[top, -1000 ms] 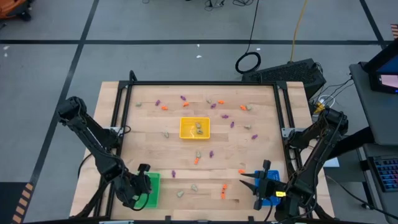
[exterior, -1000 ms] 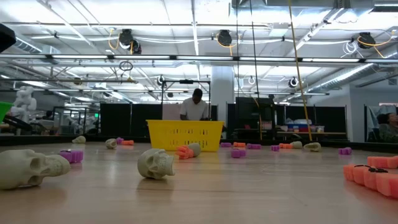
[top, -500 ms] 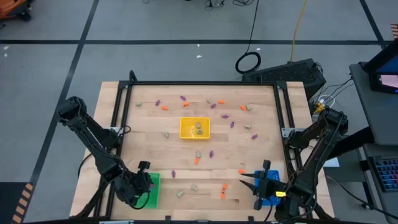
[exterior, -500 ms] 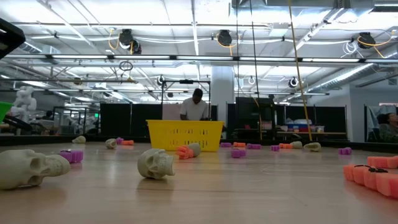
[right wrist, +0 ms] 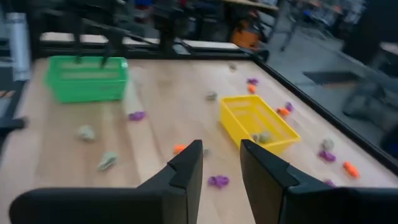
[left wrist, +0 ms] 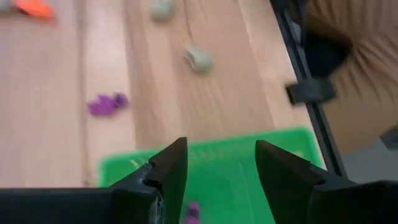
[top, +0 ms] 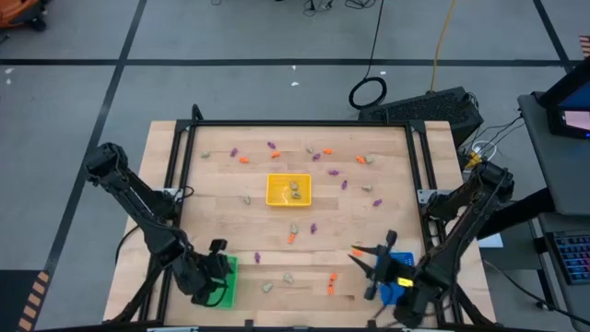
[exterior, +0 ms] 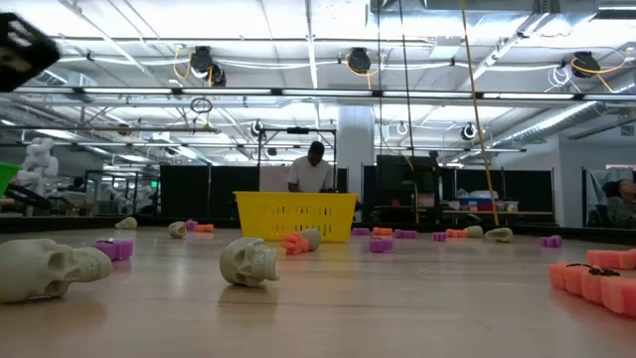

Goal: Sort Halloween decoration
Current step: Put the white skull toy in the yellow basket

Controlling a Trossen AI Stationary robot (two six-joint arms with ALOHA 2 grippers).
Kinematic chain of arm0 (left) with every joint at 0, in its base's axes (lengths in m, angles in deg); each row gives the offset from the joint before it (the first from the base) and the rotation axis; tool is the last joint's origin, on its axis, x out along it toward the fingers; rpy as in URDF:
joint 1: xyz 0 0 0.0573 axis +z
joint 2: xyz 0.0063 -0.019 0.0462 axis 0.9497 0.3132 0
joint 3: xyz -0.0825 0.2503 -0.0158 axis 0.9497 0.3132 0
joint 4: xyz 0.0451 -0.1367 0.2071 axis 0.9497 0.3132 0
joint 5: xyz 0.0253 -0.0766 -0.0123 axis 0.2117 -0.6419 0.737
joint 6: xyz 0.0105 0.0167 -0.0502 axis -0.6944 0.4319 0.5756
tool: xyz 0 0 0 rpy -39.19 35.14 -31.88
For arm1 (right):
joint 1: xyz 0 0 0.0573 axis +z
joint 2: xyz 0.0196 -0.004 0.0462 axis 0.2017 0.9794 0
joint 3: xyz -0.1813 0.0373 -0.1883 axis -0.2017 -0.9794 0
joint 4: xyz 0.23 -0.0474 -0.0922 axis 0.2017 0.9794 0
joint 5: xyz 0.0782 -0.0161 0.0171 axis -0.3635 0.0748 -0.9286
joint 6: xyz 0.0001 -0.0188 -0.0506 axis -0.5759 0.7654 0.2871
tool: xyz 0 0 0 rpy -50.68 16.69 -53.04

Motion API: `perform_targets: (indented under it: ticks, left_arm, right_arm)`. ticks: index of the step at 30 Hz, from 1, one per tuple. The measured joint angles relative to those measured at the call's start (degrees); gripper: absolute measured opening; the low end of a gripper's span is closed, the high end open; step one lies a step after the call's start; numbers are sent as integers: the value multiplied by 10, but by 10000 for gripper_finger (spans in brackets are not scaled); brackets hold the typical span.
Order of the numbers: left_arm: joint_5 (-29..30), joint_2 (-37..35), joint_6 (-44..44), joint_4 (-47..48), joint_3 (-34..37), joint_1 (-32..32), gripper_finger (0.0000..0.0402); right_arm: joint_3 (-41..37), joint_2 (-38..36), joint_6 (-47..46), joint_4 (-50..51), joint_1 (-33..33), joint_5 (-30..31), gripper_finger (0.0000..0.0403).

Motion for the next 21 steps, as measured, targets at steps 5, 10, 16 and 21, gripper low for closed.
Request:
perform_targets:
  ticks: [5,10,16,21]
  left_arm:
    - [74,-6,-116,-3,-24,40,187]
    - [196,-6,-243,-24,-46,76,187]
    - [278,-6,-355,-99,-48,129,187]
    - [275,-6,-343,-127,-48,165,187]
  right_arm:
    - [0,-6,-4,10,-87,-95,94]
    - [0,-37,26,69,-187,-207,94]
    - [0,-78,83,176,-329,-340,98]
    - [0,-88,142,234,-440,-416,123]
